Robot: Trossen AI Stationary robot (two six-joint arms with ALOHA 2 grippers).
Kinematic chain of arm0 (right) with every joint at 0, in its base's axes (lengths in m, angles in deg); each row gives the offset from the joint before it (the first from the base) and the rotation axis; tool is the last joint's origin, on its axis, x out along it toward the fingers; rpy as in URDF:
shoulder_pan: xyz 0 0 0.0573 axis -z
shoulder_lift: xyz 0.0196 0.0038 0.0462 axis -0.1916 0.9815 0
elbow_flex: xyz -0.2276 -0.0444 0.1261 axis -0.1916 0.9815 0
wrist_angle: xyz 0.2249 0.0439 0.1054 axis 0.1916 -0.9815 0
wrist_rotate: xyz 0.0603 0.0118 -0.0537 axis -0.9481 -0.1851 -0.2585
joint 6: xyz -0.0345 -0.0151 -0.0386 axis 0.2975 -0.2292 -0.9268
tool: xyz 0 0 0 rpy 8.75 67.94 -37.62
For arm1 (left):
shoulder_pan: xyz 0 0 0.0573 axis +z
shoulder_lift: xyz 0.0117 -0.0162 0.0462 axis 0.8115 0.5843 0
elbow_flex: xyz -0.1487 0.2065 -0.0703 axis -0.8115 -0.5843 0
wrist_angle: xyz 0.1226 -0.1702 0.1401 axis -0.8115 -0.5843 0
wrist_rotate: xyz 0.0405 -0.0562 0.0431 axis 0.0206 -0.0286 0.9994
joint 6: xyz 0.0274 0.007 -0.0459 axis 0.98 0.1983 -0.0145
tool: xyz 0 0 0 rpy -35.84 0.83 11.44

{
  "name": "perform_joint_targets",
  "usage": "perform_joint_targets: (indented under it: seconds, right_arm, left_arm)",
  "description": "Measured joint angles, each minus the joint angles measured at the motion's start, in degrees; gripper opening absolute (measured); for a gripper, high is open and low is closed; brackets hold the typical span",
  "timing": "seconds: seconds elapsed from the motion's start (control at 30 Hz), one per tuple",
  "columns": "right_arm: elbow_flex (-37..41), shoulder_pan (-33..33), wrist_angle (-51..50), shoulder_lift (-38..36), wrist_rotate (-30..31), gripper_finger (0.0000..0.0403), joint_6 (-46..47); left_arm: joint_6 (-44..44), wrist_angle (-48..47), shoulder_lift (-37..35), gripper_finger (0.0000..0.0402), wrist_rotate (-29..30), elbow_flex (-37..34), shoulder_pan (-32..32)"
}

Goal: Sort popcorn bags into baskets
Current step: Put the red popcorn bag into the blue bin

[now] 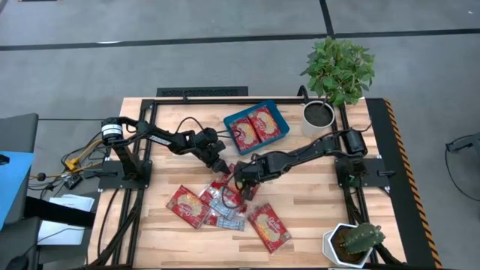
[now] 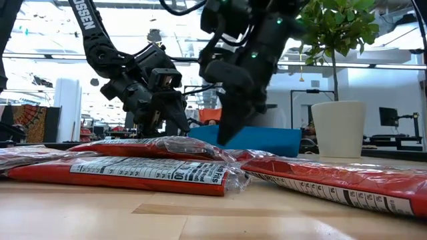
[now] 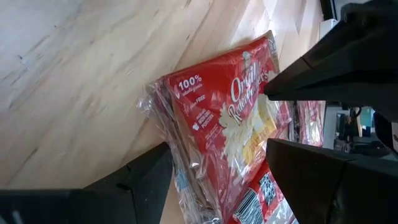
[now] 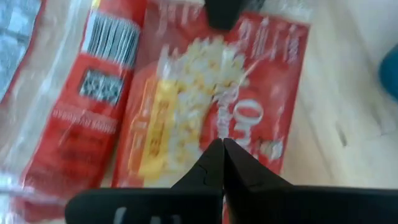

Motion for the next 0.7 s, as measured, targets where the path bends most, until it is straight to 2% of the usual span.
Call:
perform_joint_targets:
  seconds: [0.2,0.37,0.5,0.7]
  right_arm:
    - [0.02,2.0,0.85,-1.07,-0.31,0.0015,-0.5]
    - [-0.26,-1.84,-5.9,-6.57,-1.23,0.0011,3.33]
    - [-0.02,-6.04,-10.56,-5.45,-1.55,0.0015,6.18]
    - [0.02,-9.96,-10.1,0.23,-1.76,0.0013,9.26]
  left_arm:
    - [-0.1,-0.02,0.0,0.0246,0.09,-0.02,0.0]
    - [2.55,-2.89,-0.02,0.0246,1.34,0.05,-0.05]
    - [3.9,-4.44,-0.04,0.0246,4.06,0.09,-0.44]
    - [2.18,-3.06,0.02,0.0246,4.45,-0.02,-1.8]
